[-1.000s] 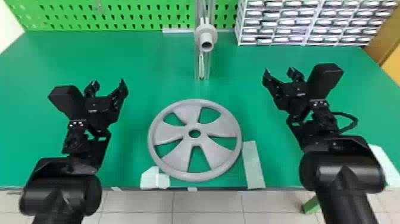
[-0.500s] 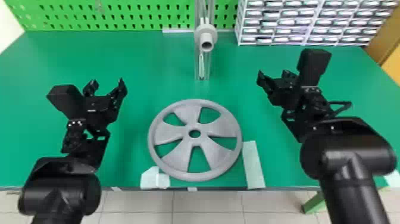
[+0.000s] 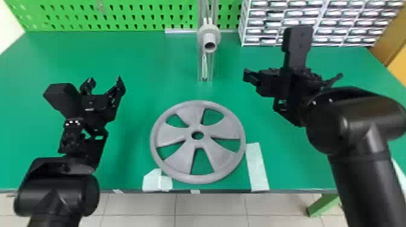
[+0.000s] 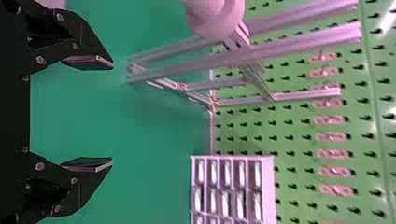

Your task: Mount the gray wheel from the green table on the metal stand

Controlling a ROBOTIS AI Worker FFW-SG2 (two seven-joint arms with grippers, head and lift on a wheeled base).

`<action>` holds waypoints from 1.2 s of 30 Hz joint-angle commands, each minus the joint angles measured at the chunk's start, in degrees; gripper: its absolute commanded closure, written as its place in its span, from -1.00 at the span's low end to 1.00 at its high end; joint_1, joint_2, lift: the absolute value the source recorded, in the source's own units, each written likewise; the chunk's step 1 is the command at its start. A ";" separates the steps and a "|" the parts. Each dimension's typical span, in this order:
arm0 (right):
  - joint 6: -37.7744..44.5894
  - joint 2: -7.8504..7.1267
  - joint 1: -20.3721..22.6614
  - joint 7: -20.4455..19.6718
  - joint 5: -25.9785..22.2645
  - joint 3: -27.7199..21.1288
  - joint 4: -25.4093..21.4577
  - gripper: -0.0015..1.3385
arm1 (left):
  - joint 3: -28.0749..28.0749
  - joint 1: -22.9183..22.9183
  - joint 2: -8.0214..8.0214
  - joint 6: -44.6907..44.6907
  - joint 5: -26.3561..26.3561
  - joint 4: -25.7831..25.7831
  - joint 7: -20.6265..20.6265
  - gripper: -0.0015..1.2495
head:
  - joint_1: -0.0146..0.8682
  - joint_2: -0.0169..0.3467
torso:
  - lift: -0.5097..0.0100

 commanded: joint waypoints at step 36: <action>23.53 -4.11 -8.75 -13.11 -34.91 3.25 11.32 -0.22 | -2.70 -3.24 4.05 2.27 -2.92 -1.27 0.09 -0.24 | 1.00 -0.62 | 0.58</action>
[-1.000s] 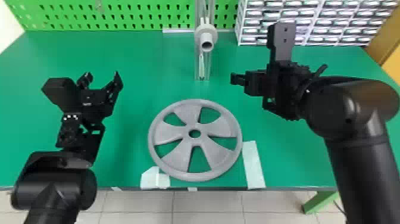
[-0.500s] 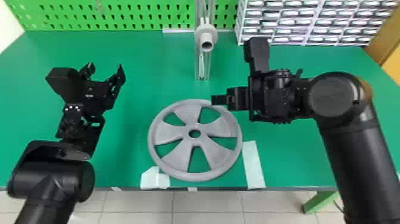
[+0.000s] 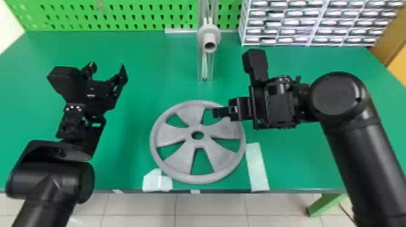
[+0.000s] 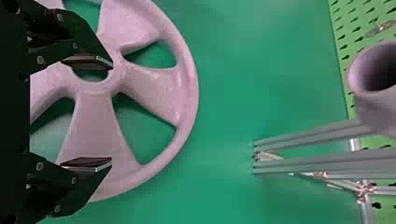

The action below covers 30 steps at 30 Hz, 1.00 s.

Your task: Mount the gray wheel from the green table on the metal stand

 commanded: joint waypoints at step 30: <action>2.08 -5.37 3.80 -8.88 -13.25 -1.76 0.55 -0.22 | -2.44 -1.69 2.57 1.67 -0.16 -0.18 0.02 -0.24 | 1.00 -0.62 | 0.58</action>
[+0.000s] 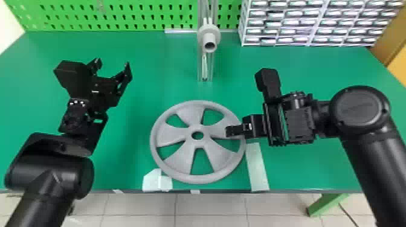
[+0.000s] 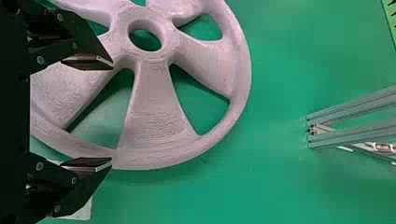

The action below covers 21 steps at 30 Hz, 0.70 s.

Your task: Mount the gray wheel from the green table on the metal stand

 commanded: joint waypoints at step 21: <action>0.85 -3.04 -1.92 -0.72 -1.69 1.82 2.81 -0.22 | -2.00 -1.82 2.11 0.60 0.64 -0.09 0.45 -0.24 | 1.00 -0.62 | 0.58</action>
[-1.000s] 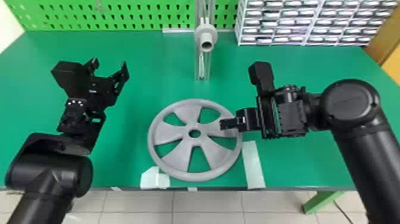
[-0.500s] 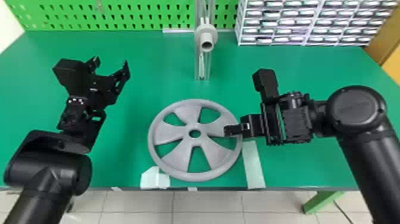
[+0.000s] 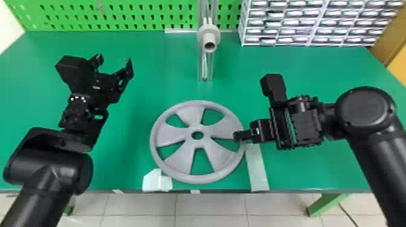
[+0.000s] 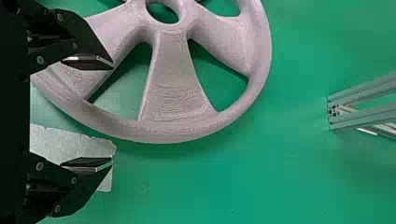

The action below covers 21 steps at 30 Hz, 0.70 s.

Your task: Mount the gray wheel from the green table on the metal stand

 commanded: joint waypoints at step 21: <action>-1.45 -0.26 -6.56 -0.06 -2.18 5.82 8.76 -0.22 | -2.65 -2.12 3.20 0.05 1.36 0.00 1.46 -0.24 | 1.00 -0.62 | 0.58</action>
